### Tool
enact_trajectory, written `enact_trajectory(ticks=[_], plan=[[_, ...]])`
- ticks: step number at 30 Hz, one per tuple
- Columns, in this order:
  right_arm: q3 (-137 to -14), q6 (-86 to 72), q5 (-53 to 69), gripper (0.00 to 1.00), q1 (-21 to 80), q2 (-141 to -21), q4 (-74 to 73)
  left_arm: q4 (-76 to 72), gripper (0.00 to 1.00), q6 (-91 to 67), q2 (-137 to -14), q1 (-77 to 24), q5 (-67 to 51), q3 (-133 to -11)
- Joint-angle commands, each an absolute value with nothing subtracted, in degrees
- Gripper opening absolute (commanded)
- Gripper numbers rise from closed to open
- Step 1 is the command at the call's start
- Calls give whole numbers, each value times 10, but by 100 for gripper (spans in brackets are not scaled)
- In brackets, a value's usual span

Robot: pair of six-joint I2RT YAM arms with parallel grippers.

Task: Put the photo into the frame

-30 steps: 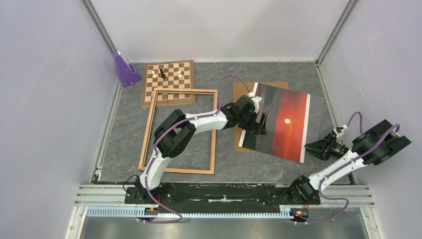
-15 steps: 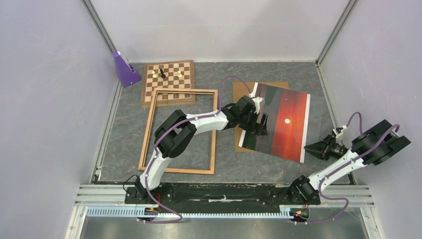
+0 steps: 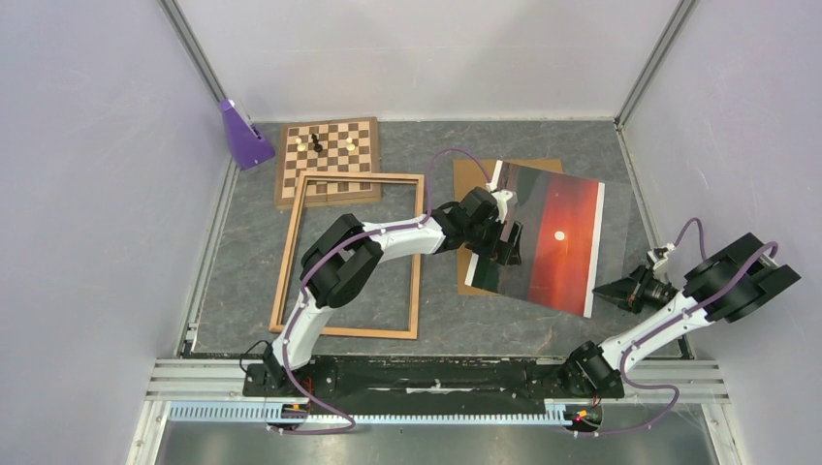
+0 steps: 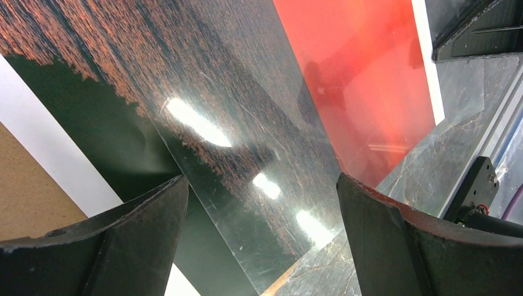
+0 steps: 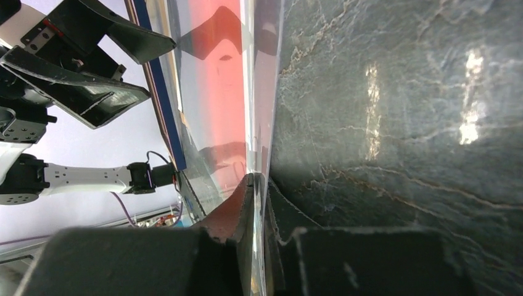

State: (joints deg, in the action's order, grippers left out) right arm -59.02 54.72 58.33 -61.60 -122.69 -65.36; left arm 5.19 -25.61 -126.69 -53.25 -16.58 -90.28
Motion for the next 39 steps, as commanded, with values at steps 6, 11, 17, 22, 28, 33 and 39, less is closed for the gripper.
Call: enact_trajectory(ticks=[6, 11, 17, 22, 28, 33, 39], plan=[[-663, 597, 557, 2, -681, -1165, -633, 137, 98, -221, -1270, -543, -157, -887], [-679, 604, 562, 0, -681, -1132, -656, 143, 98, -219, -1263, -539, -157, -895], [-693, 599, 566, 0, -678, -1091, -666, 151, 98, -214, -1254, -535, -155, -906], [-703, 613, 580, 0, -670, -1083, -692, 151, 98, -212, -1246, -531, -153, -906], [-702, 638, 614, 0, -646, -1070, -720, 158, 98, -206, -1229, -517, -164, -921], [-706, 625, 636, 0, -611, -1045, -720, 179, 98, -186, -1207, -499, -171, -946], [-728, 598, 675, 0, -585, -1017, -721, 194, 98, -160, -1170, -476, -172, -958]])
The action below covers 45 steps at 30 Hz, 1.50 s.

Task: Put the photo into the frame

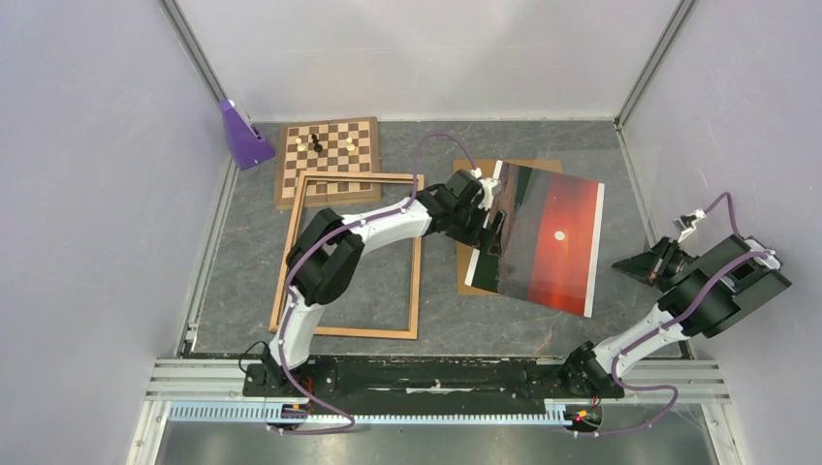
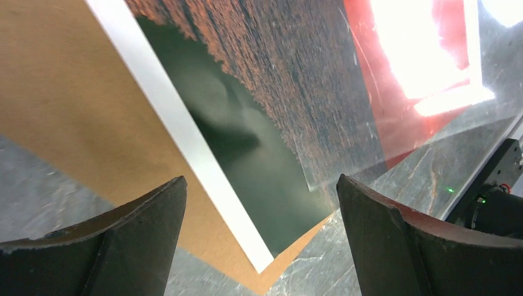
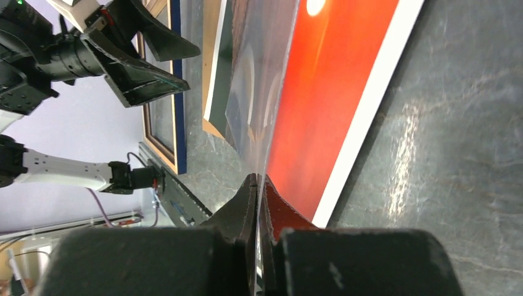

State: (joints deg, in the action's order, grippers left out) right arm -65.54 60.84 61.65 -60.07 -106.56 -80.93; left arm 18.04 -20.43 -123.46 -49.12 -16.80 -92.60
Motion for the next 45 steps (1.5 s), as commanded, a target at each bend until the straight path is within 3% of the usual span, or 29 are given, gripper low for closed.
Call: enact_trajectory(ticks=[1, 15, 29, 36, 45], plan=[[-731, 592, 680, 0, -581, -1013, -720, 195, 98, -161, -1166, -469, -175, -959], [-715, 545, 754, 0, -504, -959, -721, 207, 98, -167, -1155, -413, -210, -1007], [-722, 498, 823, 0, -434, -923, -721, 201, 98, -230, -1244, -372, -264, -1110], [-737, 478, 851, 0, -417, -917, -721, 165, 98, -270, -1259, -365, -282, -1091], [-703, 474, 864, 0, -381, -883, -721, 8, 98, -373, -1259, -338, -409, -1014]])
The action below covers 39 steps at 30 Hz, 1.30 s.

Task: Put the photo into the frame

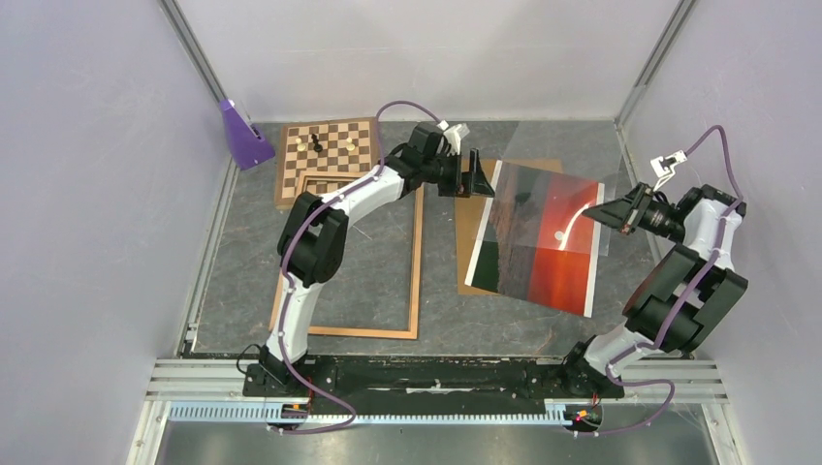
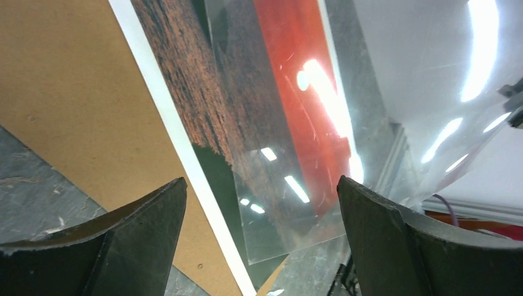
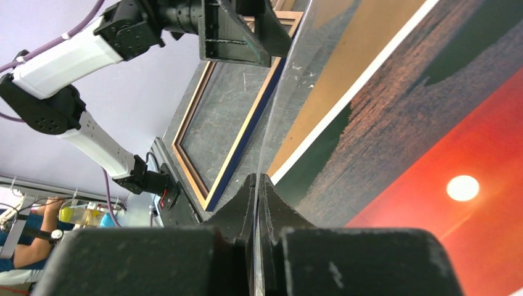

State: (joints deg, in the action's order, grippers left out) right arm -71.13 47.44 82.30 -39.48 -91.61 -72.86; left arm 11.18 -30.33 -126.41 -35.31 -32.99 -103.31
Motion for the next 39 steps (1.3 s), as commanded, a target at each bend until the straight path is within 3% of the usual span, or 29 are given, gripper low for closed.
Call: enact_trajectory(ticks=[1, 16, 24, 31, 39], plan=[[-698, 475, 865, 0, -377, -879, -721, -12, 98, -380, -1258, -336, -419, -1008], [-673, 460, 870, 0, -346, -830, -715, -136, 98, -441, -1255, -317, -472, -928], [-599, 280, 884, 0, -330, -753, -541, -240, 98, -524, -1278, -316, -509, -925], [-561, 220, 883, 0, -329, -716, -476, -253, 98, -545, -1285, -315, -514, -937], [-536, 208, 860, 0, -327, -697, -456, -264, 87, -558, -1284, -314, -512, -945]])
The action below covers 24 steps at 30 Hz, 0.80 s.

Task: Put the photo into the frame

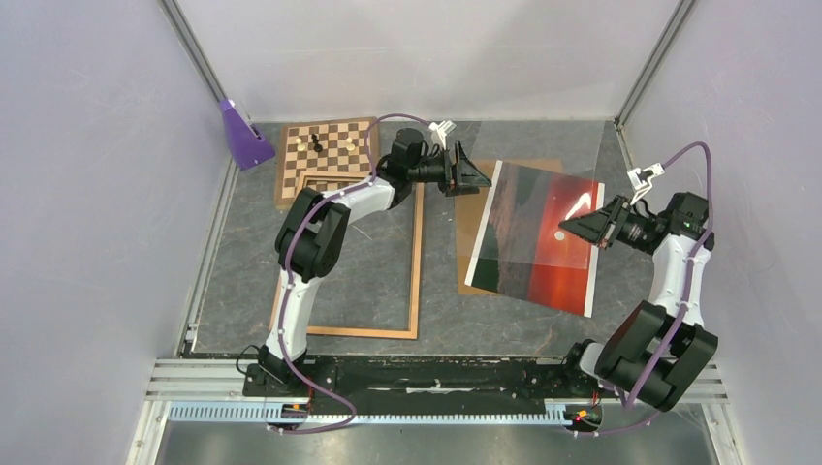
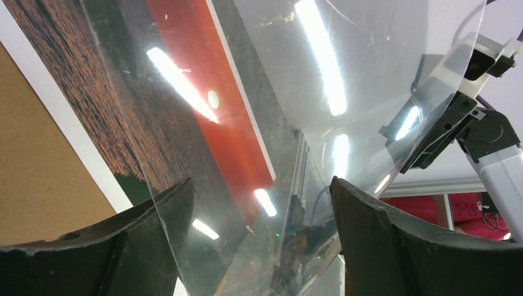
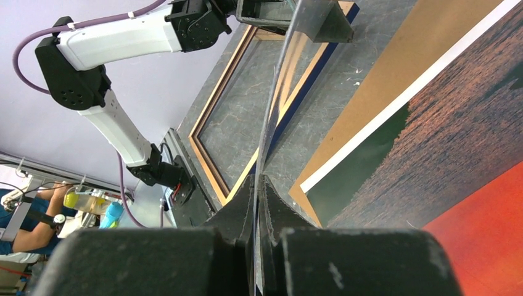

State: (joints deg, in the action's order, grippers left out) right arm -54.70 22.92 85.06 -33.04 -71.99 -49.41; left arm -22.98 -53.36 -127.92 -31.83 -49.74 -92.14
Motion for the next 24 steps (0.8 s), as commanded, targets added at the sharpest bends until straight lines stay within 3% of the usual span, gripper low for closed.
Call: enact_trajectory(ticks=[1, 10, 24], plan=[[-532, 205, 853, 0, -326, -695, -452, -265, 84, -560, -1285, -314, -513, -949], [-520, 214, 803, 0, -325, -692, -447, -251, 62, -548, -1271, -314, -516, -941], [-511, 248, 710, 0, -325, -703, -465, -182, 44, -477, -1216, -315, -499, -909]])
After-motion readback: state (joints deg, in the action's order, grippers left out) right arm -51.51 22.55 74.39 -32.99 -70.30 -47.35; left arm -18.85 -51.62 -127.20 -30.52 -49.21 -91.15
